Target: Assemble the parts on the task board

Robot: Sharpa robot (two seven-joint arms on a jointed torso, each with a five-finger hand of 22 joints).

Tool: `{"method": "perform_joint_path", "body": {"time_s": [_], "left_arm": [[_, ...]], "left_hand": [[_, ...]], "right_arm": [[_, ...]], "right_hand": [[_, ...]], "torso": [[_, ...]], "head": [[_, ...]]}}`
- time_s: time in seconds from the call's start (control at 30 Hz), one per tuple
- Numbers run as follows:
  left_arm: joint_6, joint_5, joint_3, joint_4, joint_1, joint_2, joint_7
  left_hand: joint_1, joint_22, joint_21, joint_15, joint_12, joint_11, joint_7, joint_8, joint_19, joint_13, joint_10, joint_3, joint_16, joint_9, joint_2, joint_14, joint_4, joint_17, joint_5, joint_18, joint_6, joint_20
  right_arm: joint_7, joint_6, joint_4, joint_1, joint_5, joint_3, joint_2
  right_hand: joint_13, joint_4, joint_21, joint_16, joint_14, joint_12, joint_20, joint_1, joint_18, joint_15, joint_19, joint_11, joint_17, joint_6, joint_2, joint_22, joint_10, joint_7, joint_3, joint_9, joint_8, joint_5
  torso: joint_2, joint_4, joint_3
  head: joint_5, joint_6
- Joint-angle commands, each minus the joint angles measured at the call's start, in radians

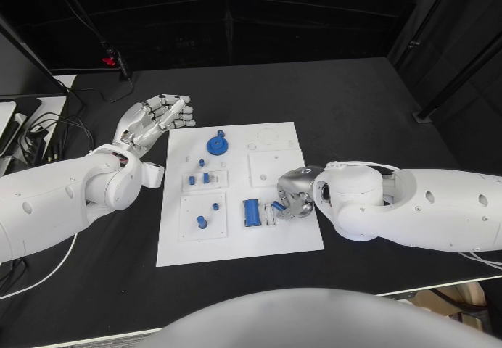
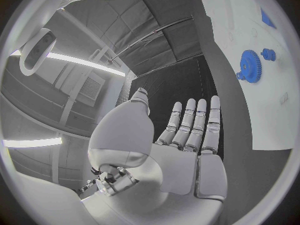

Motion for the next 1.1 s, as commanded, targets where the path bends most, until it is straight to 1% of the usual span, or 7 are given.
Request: {"method": "perform_joint_path", "body": {"time_s": [0.03, 0.23, 0.43, 0.6, 0.67, 0.8, 1.1], "left_arm": [[0.012, 0.003, 0.001, 0.001, 0.001, 0.0, 0.009], [0.012, 0.003, 0.001, 0.0, 0.001, 0.001, 0.008], [0.012, 0.003, 0.001, 0.0, 0.001, 0.001, 0.008], [0.012, 0.003, 0.001, -0.001, 0.001, 0.001, 0.007], [0.012, 0.003, 0.001, -0.001, 0.001, 0.001, 0.007], [0.012, 0.003, 0.001, -0.001, 0.001, 0.001, 0.006], [0.013, 0.003, 0.001, -0.001, 0.001, -0.001, 0.007]], "left_hand": [[-0.002, -0.001, 0.0, -0.001, 0.007, 0.001, 0.133, 0.003, -0.007, -0.001, -0.006, -0.006, 0.003, -0.001, 0.009, -0.004, 0.002, -0.001, 0.005, -0.004, -0.007, 0.002], [-0.002, -0.001, 0.0, -0.001, 0.007, 0.001, 0.133, 0.003, -0.007, -0.001, -0.006, -0.006, 0.003, -0.001, 0.009, -0.004, 0.002, -0.001, 0.005, -0.004, -0.007, 0.002], [-0.002, -0.001, 0.0, -0.001, 0.007, 0.001, 0.133, 0.003, -0.007, -0.001, -0.006, -0.006, 0.003, -0.001, 0.009, -0.004, 0.002, -0.001, 0.005, -0.004, -0.007, 0.002], [-0.002, -0.001, 0.0, -0.001, 0.007, 0.001, 0.133, 0.003, -0.007, -0.001, -0.006, -0.006, 0.003, -0.001, 0.009, -0.004, 0.002, -0.001, 0.005, -0.004, -0.007, 0.002], [-0.002, -0.001, 0.0, -0.001, 0.007, 0.001, 0.133, 0.004, -0.007, -0.001, -0.007, -0.006, 0.004, -0.002, 0.009, -0.004, 0.002, -0.001, 0.005, -0.004, -0.007, 0.002], [-0.002, -0.001, 0.0, -0.001, 0.007, 0.001, 0.133, 0.004, -0.007, -0.001, -0.007, -0.007, 0.004, -0.002, 0.009, -0.004, 0.002, -0.002, 0.005, -0.004, -0.007, 0.002], [-0.002, -0.001, 0.001, -0.001, 0.008, 0.001, 0.133, 0.005, -0.007, -0.001, -0.007, -0.007, 0.005, -0.002, 0.01, -0.004, 0.002, -0.002, 0.005, -0.004, -0.008, 0.002]], "right_arm": [[-0.148, 0.04, -0.007, -0.004, -0.052, -0.004, -0.001], [-0.147, 0.041, -0.01, -0.004, -0.053, -0.004, 0.002], [-0.143, 0.032, -0.012, -0.004, -0.022, -0.004, 0.004], [-0.136, 0.02, -0.013, -0.004, 0.004, -0.004, 0.005], [-0.133, 0.015, -0.012, -0.004, 0.016, -0.004, 0.005], [-0.127, -0.002, -0.01, -0.004, 0.039, -0.004, 0.002], [-0.092, -0.109, -0.001, -0.004, 0.106, -0.004, -0.015]], "right_hand": [[0.263, -0.009, 0.003, 0.002, 0.102, 0.003, 0.001, 0.018, -0.007, 0.0, 0.106, 0.001, 0.263, 0.005, -0.002, 0.263, 0.102, 0.0, 0.023, -0.676, 0.001, -0.003], [0.263, -0.029, 0.003, 0.002, 0.102, 0.003, 0.0, 0.037, -0.007, 0.0, 0.106, 0.001, 0.263, -0.006, -0.005, 0.263, 0.102, 0.0, 0.059, -0.688, -0.012, 0.005], [0.263, -0.061, 0.003, 0.002, 0.102, 0.003, -0.002, 0.068, -0.007, -0.002, 0.106, -0.004, 0.263, 0.0, 0.008, 0.263, 0.102, -0.006, 0.124, -0.708, -0.037, 0.031], [0.263, -0.089, 0.003, 0.002, 0.102, 0.003, -0.007, 0.06, -0.007, -0.007, 0.106, -0.015, 0.263, 0.05, 0.001, 0.263, 0.102, -0.017, 0.214, -0.747, -0.1, 0.042], [0.263, -0.098, 0.003, 0.002, 0.102, 0.003, -0.01, 0.047, -0.007, -0.011, 0.106, -0.019, 0.263, 0.07, -0.011, 0.263, 0.102, -0.019, 0.245, -0.763, -0.13, 0.042], [0.263, -0.109, 0.003, 0.002, 0.102, 0.003, -0.012, 0.039, -0.007, -0.012, 0.106, -0.018, 0.263, 0.086, -0.018, 0.263, 0.102, -0.02, 0.271, -0.776, -0.156, 0.047], [0.263, -0.127, 0.003, 0.002, 0.102, 0.003, -0.009, 0.032, -0.007, -0.008, 0.106, -0.01, 0.263, 0.111, -0.036, 0.263, 0.102, -0.01, 0.294, -0.787, -0.18, 0.055]], "torso": [[-0.001, 0.0009, -0.0002], [0.0, 0.001, -0.0002], [0.0, 0.0009, -0.0001], [-0.001, 0.0, -0.0005], [0.0, 0.0006, -0.0003], [0.0, 0.001, 0.0001], [0.0, -0.0002, 0.0]], "head": [[-0.001, 0.0], [-0.002, 0.0], [-0.001, 0.0], [0.0, 0.0], [-0.001, 0.0], [-0.001, 0.0], [0.002, 0.0]]}}
